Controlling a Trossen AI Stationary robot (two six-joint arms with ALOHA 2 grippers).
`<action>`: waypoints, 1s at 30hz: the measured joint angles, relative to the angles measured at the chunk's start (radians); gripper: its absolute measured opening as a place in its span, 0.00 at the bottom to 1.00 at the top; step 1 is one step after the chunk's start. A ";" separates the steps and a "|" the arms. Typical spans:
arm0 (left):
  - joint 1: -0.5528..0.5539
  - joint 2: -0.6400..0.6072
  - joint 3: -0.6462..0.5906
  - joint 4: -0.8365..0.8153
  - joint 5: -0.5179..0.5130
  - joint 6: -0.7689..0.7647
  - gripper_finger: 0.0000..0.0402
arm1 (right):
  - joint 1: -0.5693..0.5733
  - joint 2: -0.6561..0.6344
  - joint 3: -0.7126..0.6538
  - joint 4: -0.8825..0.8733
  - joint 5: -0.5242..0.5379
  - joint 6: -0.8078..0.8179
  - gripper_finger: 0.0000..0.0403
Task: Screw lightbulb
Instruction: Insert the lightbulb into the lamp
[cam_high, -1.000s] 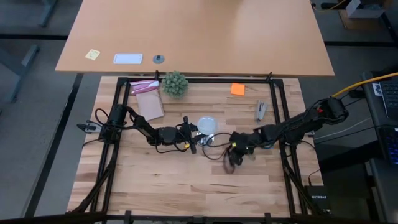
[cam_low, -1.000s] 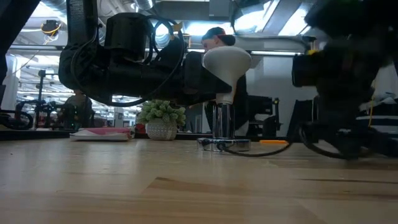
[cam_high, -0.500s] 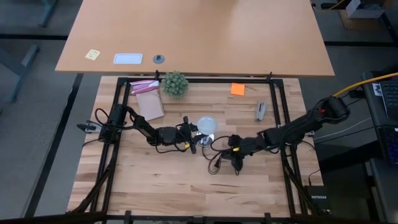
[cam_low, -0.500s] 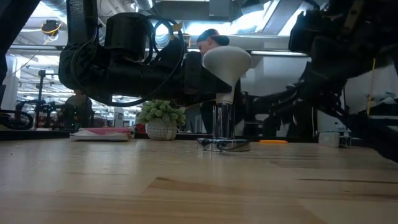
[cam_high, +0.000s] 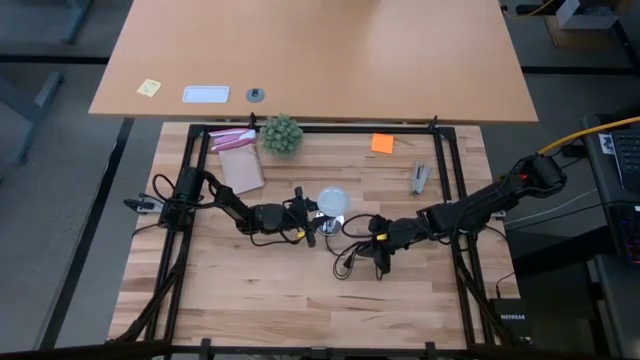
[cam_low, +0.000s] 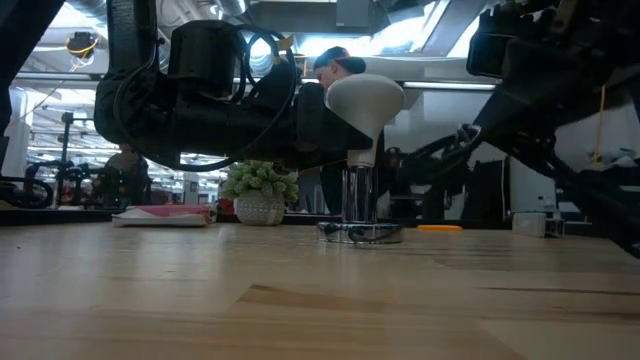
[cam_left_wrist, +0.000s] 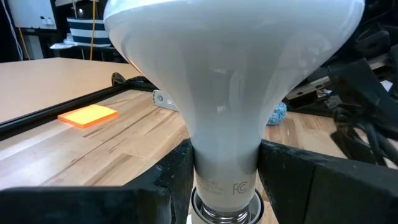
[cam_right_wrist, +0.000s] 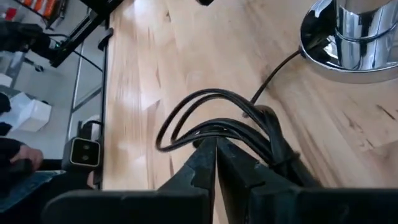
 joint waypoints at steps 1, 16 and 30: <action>0.000 0.000 0.000 0.000 0.000 0.000 0.36 | 0.000 0.000 0.000 -0.003 0.001 -0.004 0.05; 0.000 0.000 0.000 0.000 0.000 0.000 0.36 | 0.000 0.000 0.002 -0.105 0.137 -0.021 0.05; 0.000 0.000 0.000 0.000 0.000 0.000 0.36 | 0.000 0.000 0.001 -0.532 0.138 0.213 0.05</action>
